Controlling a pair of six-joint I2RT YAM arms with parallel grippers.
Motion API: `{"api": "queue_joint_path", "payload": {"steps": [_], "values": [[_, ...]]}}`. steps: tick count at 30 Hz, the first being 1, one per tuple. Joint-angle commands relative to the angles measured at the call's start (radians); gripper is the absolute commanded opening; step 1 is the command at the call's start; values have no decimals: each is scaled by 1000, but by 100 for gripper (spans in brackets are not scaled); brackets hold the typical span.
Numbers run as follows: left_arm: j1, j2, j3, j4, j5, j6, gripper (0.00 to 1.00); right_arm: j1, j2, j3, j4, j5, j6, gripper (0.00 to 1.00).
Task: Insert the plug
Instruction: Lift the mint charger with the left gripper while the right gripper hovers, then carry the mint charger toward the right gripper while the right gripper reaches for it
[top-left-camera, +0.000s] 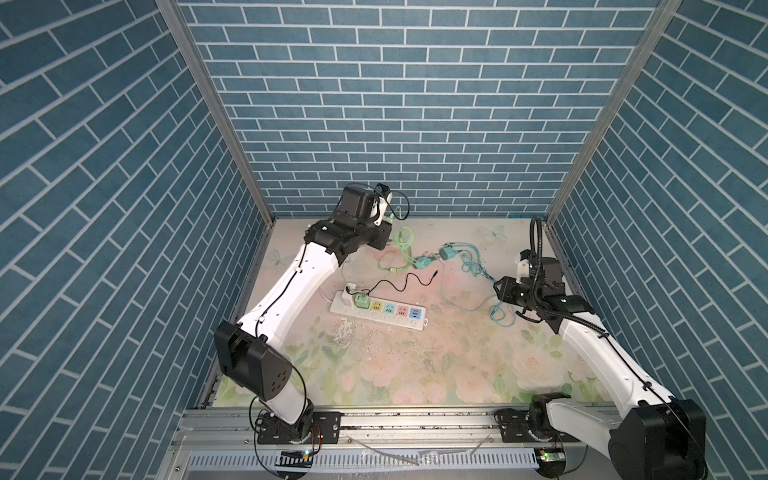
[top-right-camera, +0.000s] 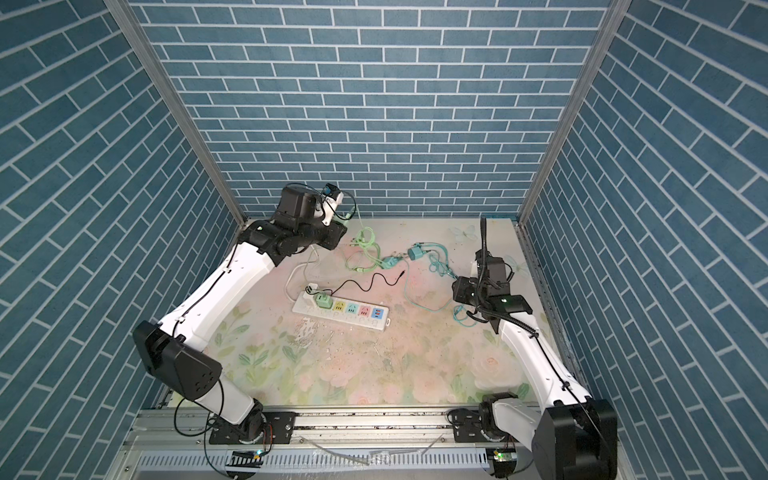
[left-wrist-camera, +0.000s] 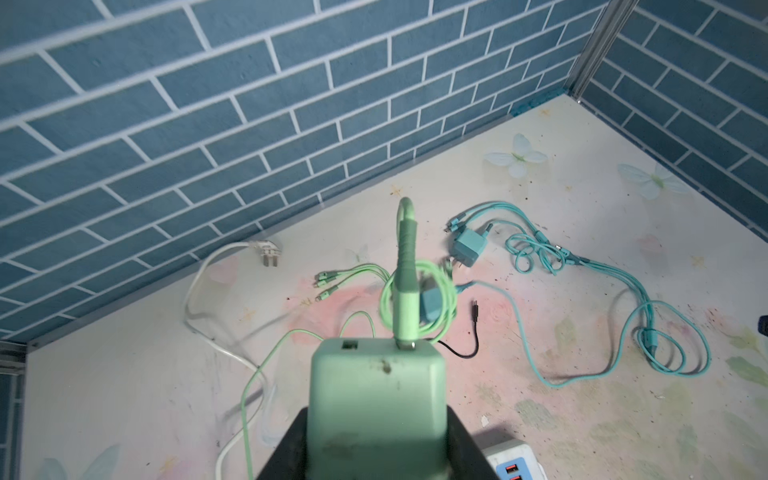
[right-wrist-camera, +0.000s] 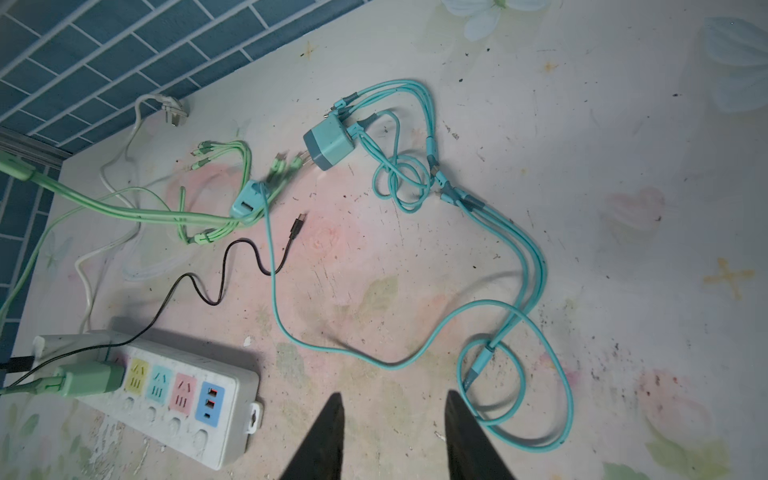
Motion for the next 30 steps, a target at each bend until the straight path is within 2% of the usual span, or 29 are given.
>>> {"api": "queue_joint_path", "payload": {"steps": [1, 5, 13, 17, 21, 24, 26, 30], "values": [[5, -56, 9, 40, -47, 21, 34, 20, -12, -34, 44, -31, 64, 41], [49, -60, 78, 5, -96, 9, 34, 36, -24, -32, 31, -41, 54, 41], [68, 74, 267, -45, -55, -23, 32, 36, -23, -30, 21, -70, 20, 41], [58, 171, 382, -60, 42, -60, 31, 36, -27, -18, 4, -64, 2, 41], [15, 225, 406, 21, 145, -53, 30, 31, -30, 15, -62, -2, -12, 42], [-14, 256, 400, 97, 234, -76, 31, 14, -30, 40, -105, 13, -10, 43], [-29, 276, 380, 167, 340, -106, 31, 4, -31, 53, -126, 10, -10, 43], [-91, 260, 241, 362, 455, -113, 31, -18, -47, 64, -172, 4, -17, 43]]}}
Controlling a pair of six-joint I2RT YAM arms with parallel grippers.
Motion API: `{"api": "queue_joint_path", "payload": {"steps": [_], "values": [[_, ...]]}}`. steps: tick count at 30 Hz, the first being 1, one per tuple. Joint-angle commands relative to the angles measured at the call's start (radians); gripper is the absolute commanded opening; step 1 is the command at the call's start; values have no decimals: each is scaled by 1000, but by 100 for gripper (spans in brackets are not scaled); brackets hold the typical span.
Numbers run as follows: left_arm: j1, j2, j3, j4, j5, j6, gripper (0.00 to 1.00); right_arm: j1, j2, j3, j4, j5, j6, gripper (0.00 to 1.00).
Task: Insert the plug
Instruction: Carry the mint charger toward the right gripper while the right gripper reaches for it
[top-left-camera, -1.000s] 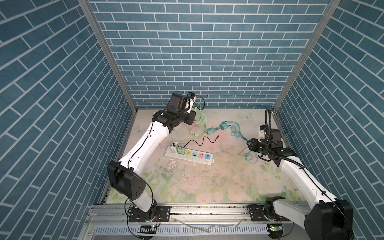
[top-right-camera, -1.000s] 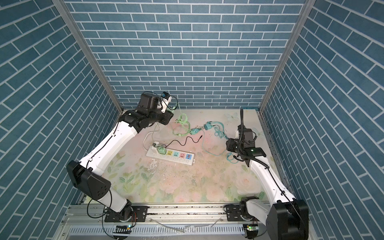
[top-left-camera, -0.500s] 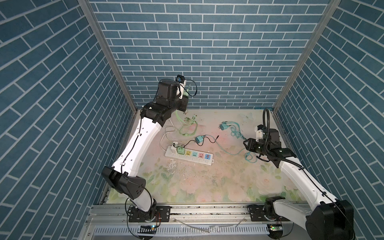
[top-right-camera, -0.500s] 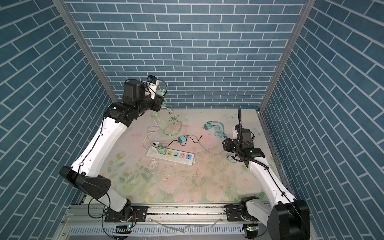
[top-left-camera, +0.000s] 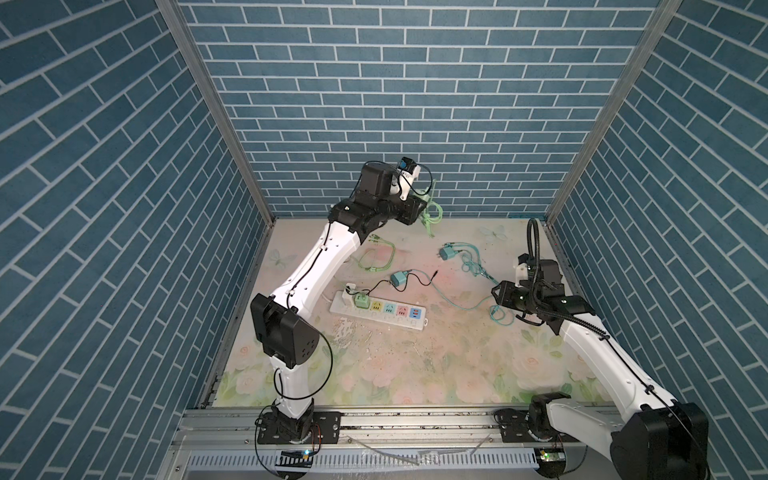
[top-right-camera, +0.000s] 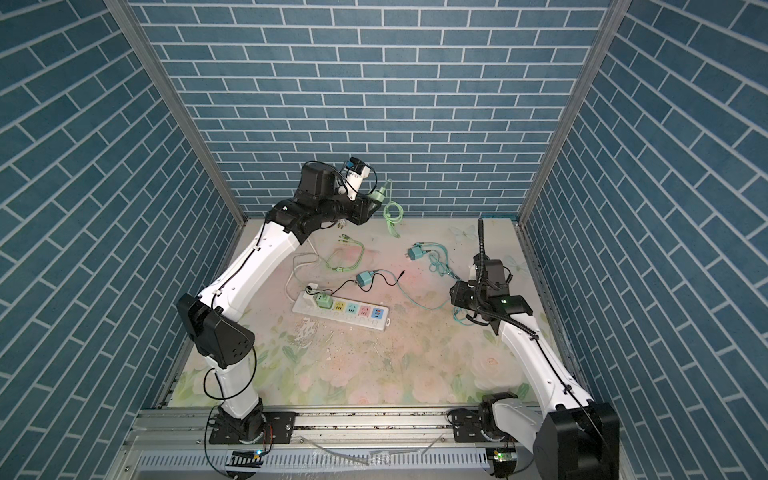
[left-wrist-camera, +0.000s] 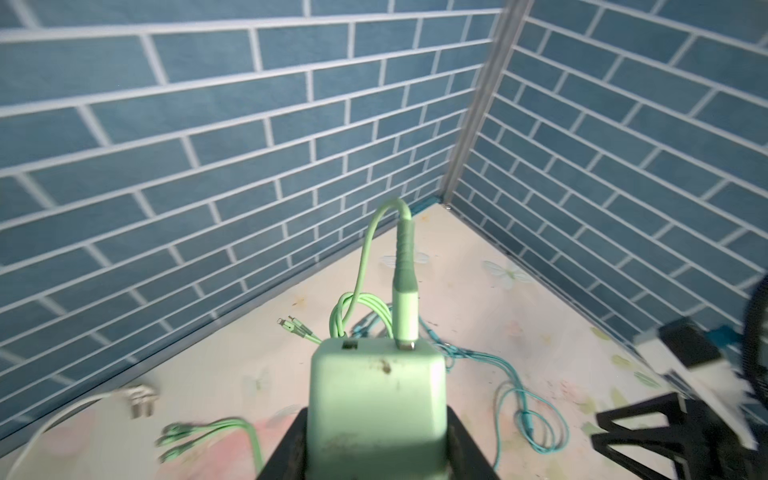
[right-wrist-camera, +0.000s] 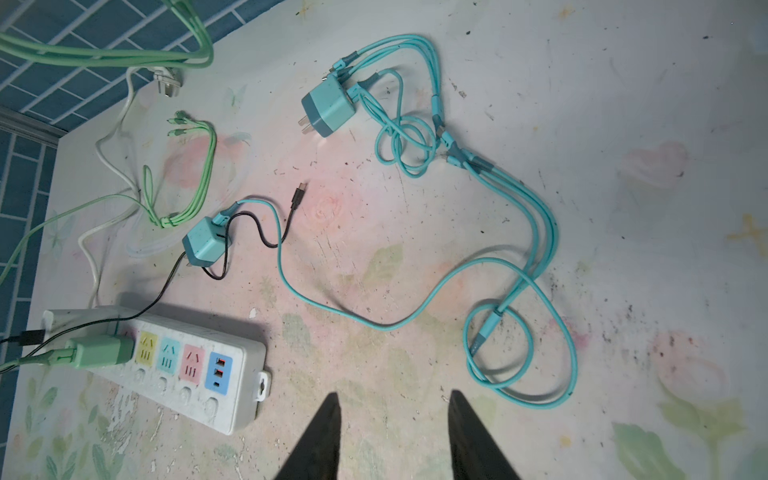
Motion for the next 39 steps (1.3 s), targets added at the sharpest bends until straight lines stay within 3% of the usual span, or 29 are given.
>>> {"api": "queue_joint_path", "payload": {"steps": [1, 6, 9, 13, 18, 26, 30, 39], "values": [[-56, -41, -128, 253, 148, -13, 31, -20, -35, 58, -80, -1, -23, 43], [-97, -127, -432, 604, 211, -43, 31, -42, -78, 59, -134, -65, -30, 43], [-124, -172, -596, 769, 236, -10, 31, -43, -113, 23, -93, -174, -24, 43], [-178, -200, -766, 935, 234, 52, 30, -42, -123, -51, 27, -341, 83, 43], [-222, -211, -887, 1020, 223, 128, 26, -36, -165, -97, 158, -449, 259, 43], [-225, -190, -1067, 1363, 219, 94, 28, 79, -242, -40, 150, -399, 380, 43], [-226, -176, -1093, 1389, 234, 116, 27, 155, -223, -8, 127, -364, 386, 43], [-225, -200, -1177, 1434, 233, 153, 26, 263, -36, 232, -58, -326, 224, 44]]}}
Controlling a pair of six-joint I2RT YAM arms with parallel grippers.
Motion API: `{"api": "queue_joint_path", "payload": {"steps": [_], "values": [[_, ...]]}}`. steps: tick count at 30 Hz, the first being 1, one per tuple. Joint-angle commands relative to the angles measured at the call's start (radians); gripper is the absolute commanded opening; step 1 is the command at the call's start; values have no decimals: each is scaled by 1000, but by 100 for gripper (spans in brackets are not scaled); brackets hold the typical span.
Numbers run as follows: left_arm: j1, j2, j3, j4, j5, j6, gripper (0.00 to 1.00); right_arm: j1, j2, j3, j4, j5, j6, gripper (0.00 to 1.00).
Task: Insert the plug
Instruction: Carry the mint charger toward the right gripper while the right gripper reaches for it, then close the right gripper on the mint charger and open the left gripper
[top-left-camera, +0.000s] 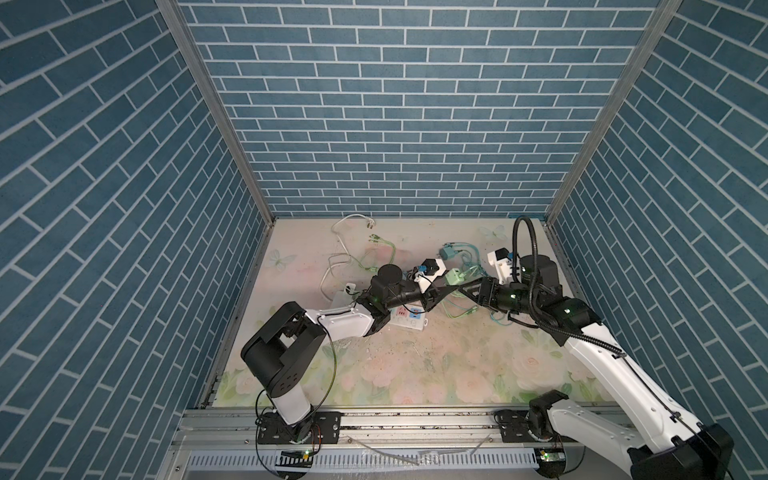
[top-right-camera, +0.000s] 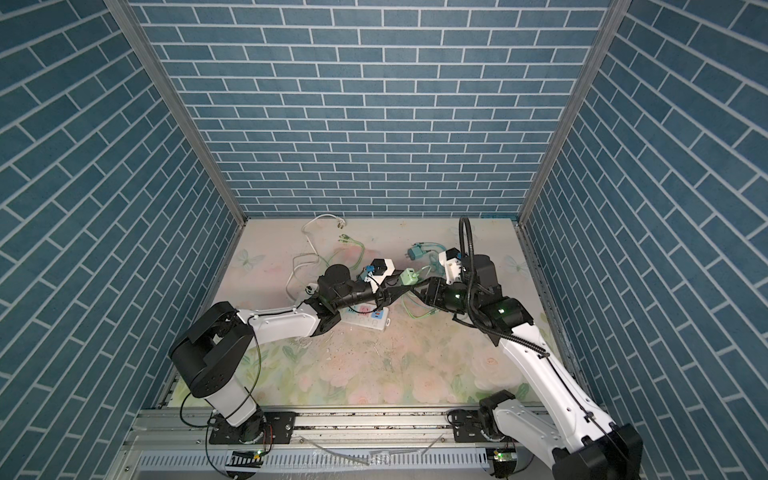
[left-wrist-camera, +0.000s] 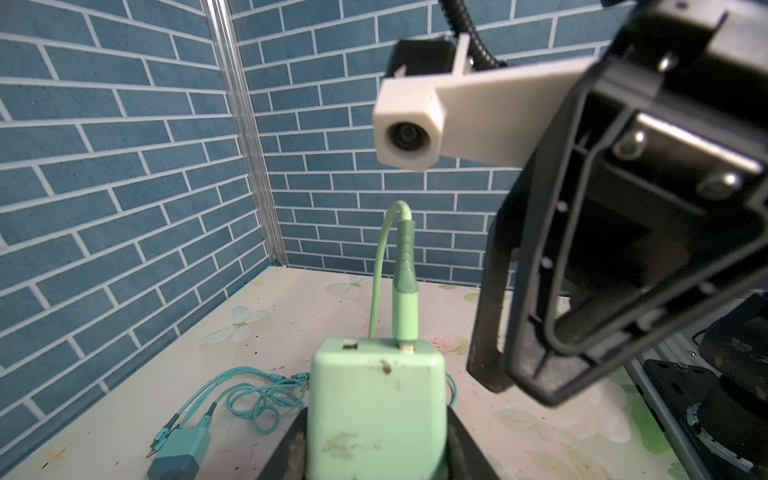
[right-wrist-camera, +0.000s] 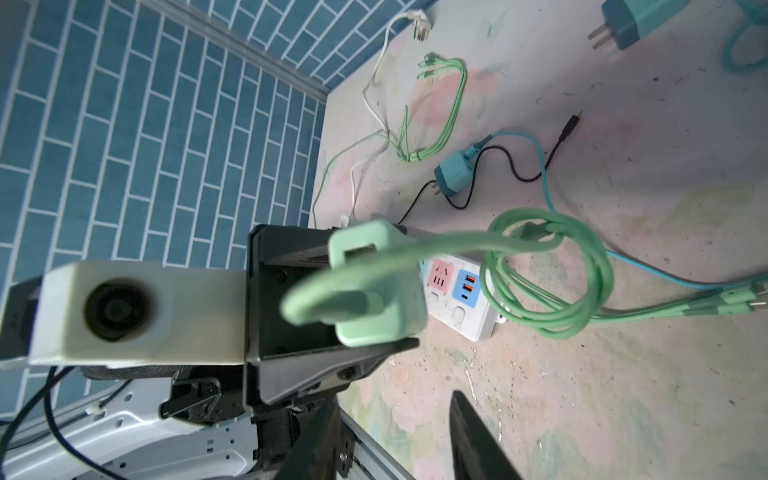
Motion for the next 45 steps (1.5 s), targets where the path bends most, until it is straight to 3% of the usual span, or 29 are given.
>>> {"api": "queue_joint_path", "payload": {"steps": [1, 12, 24, 36, 41, 45], "values": [[-1, -25, -31, 77, 13, 25, 26, 17, 54, 128, -113, 32, -91, 44], [0, -30, -49, 86, 8, 28, 26, 68, 221, 299, -301, 106, -240, 44], [0, -40, -50, 62, 22, 28, 25, 83, 270, 321, -272, 126, -272, 43], [-5, -48, -52, 51, 28, 29, 25, 83, 333, 371, -267, 70, -284, 37], [-5, -48, -43, 41, 31, 33, 25, 83, 344, 377, -289, 49, -302, 29], [-6, -44, -38, 33, 21, 31, 30, 83, 362, 405, -336, 45, -342, 7]]}}
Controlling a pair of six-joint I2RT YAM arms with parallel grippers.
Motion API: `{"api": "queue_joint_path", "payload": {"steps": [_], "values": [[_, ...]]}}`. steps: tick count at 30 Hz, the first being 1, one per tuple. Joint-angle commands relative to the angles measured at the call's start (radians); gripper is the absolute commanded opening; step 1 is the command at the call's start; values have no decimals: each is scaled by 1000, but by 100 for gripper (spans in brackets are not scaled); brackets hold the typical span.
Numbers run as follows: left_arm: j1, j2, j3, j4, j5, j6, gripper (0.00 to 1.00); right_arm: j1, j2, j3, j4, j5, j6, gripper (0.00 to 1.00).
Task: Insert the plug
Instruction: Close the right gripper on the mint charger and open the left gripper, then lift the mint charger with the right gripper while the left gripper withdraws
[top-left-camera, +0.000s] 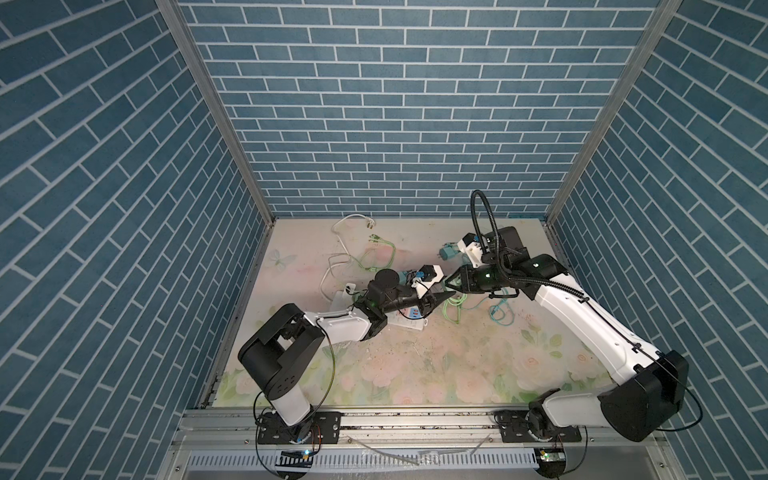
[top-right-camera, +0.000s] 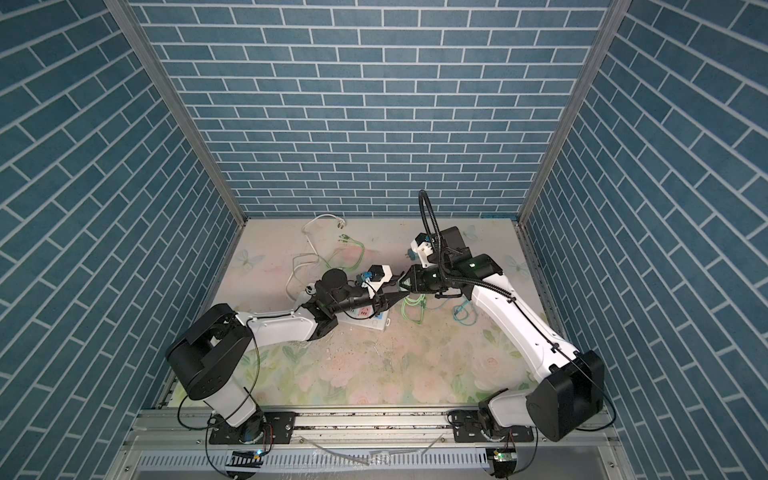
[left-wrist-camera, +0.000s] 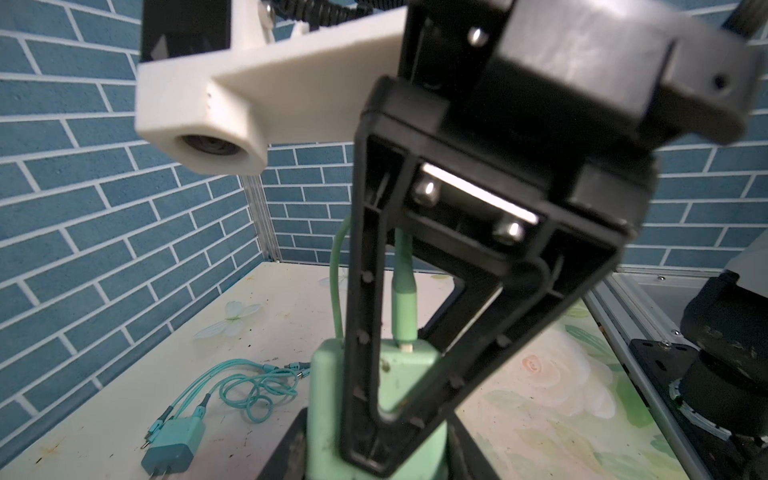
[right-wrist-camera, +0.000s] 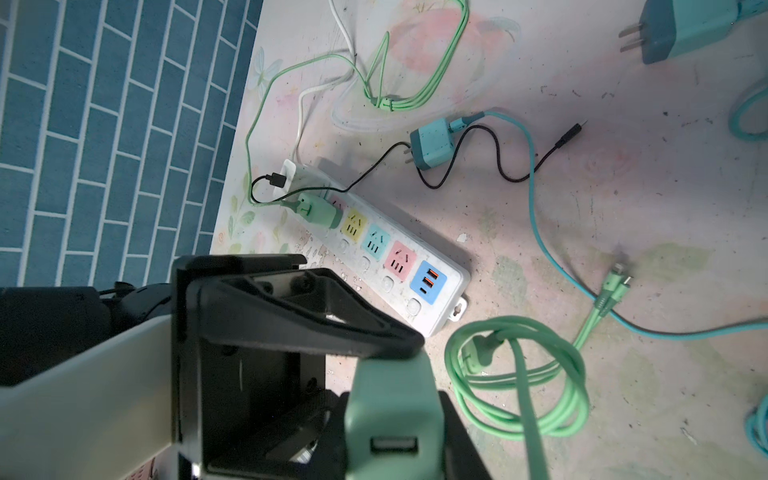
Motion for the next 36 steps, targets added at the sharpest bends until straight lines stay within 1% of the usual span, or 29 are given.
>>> {"api": "queue_joint_path", "payload": {"steps": [1, 2, 4, 6, 7, 8, 10, 11, 13, 15, 17, 18, 20, 23, 25, 27, 29, 31, 33, 34, 35, 36], "values": [[-5, -27, 6, 13, -6, 12, 38, 4, 19, 68, -53, -34, -41, 2], [-5, -29, 5, 10, -16, 14, 45, 5, 22, 74, -66, -29, -57, 0], [-4, -41, -5, 3, -46, 19, 56, 1, 38, 105, -123, 30, -99, 0], [-4, -68, -11, -37, -80, 29, 73, -6, 58, 142, -177, 81, -136, 0], [-4, -89, -14, -71, -96, 36, 79, -21, 66, 159, -197, 104, -151, 0], [-4, -108, -18, -101, -111, 43, 83, -41, 74, 172, -208, 108, -164, 0], [-1, -169, -37, -170, -153, 52, 96, -109, 96, 202, -221, 98, -185, 0], [-1, -205, -45, -218, -183, 50, 100, -143, 110, 218, -219, 90, -196, 0], [2, -278, -38, -351, -246, 48, 100, -195, 155, 272, -227, 89, -219, 0], [2, -347, -22, -490, -305, 46, 100, -224, 219, 365, -246, 109, -233, 0], [1, -422, 3, -648, -383, 33, 100, -241, 296, 492, -277, 137, -250, 0], [1, -456, 15, -724, -423, 21, 100, -248, 339, 564, -302, 160, -249, 0], [1, -529, 11, -843, -546, -15, 100, -253, 448, 757, -359, 225, -235, 0], [2, -644, -11, -986, -692, -102, 100, -256, 608, 1021, -373, 209, -177, 0], [2, -716, -13, -1087, -742, -173, 100, -255, 713, 1170, -350, 116, -133, 0], [3, -786, -23, -1156, -786, -229, 99, -255, 793, 1264, -281, -2, -67, 0], [3, -854, -25, -1246, -837, -268, 100, -252, 857, 1273, -150, -176, 20, 0], [5, -922, -14, -1330, -883, -310, 100, -230, 889, 1258, -50, -321, 45, 0], [5, -994, 0, -1402, -913, -357, 100, -197, 916, 1252, -12, -470, 28, 0], [5, -1029, 4, -1439, -926, -376, 100, -176, 927, 1254, -35, -544, -14, 0], [5, -1081, 3, -1471, -940, -391, 100, -152, 937, 1258, -95, -585, -82, 0], [5, -1117, 2, -1497, -958, -401, 100, -133, 941, 1258, -154, -590, -153, 0]]}}
